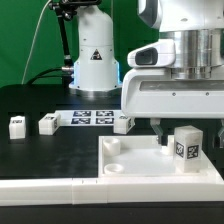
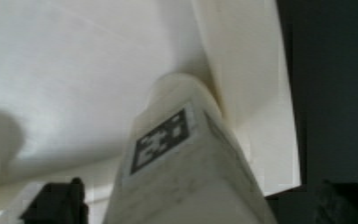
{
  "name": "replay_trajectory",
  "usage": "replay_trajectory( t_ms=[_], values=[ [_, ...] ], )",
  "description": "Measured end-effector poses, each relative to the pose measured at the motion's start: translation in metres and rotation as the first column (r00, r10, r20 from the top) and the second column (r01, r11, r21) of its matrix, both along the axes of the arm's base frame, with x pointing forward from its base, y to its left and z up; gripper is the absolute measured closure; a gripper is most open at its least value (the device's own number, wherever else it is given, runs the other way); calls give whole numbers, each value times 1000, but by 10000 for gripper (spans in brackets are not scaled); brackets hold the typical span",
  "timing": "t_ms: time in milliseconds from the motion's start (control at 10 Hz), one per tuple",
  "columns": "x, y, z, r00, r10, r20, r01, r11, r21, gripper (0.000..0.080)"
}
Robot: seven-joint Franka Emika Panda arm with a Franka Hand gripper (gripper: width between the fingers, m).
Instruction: Assemble one leg
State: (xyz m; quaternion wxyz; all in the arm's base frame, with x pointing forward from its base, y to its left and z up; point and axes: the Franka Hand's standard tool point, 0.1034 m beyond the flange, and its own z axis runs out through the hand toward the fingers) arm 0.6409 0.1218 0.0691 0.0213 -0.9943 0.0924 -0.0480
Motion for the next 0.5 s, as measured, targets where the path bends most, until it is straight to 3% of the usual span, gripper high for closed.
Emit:
replay_trajectory(
  t_ms=[500],
  values=[
    [0,-3,0,923,384,-1,-383,922,-61,150]
  ],
)
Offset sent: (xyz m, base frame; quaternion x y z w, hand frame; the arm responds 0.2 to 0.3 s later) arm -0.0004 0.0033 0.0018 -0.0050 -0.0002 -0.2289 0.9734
